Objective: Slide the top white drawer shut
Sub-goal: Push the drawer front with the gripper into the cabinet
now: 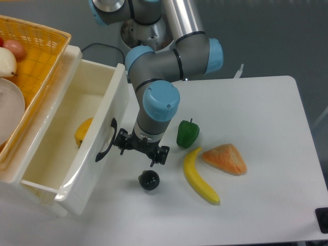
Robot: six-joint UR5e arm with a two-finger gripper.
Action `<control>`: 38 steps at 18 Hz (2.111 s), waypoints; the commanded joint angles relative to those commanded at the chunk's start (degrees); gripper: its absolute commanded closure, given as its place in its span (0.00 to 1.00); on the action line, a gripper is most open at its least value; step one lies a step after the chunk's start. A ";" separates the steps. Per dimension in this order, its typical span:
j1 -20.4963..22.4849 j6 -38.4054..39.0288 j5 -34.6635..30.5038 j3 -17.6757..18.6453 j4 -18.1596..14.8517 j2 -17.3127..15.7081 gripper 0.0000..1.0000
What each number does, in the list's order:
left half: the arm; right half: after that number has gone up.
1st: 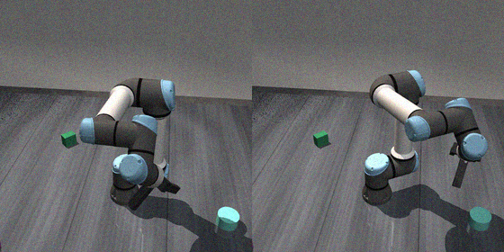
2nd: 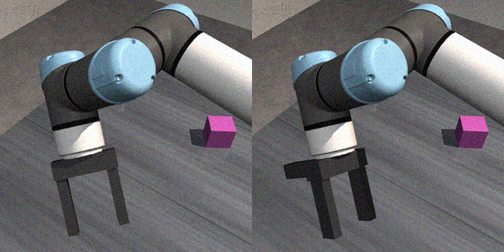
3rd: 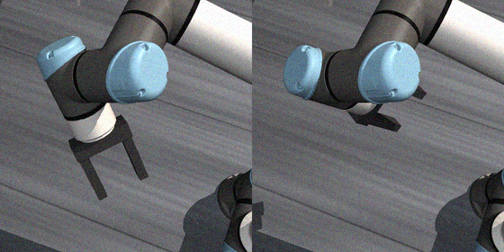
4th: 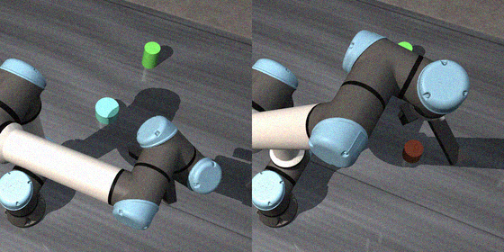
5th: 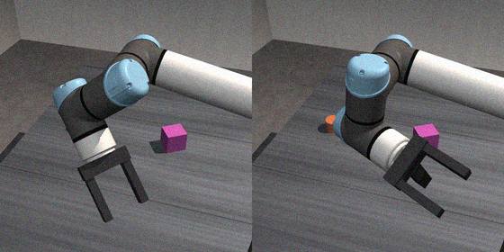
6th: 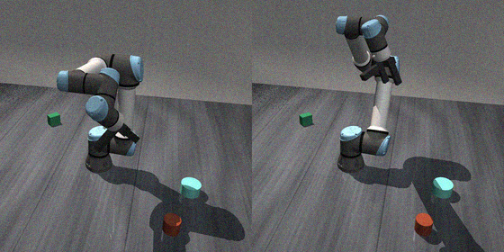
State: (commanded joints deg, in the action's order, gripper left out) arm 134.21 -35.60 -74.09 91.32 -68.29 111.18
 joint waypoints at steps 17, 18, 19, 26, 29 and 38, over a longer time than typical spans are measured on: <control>-4.22 0.26 0.00 0.26 -0.88 -0.79 0.00; -4.74 0.26 0.00 0.35 -0.88 -0.97 0.00; -5.18 0.26 0.00 0.35 -0.88 -1.23 0.00; -5.89 0.26 0.97 0.97 -0.88 -1.84 0.00; -6.50 0.44 1.23 1.05 -0.88 -1.93 0.00; -7.03 0.35 1.23 1.06 -0.88 -2.11 0.00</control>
State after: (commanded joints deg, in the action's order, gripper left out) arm 127.18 -35.24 -72.86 92.37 -69.17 109.07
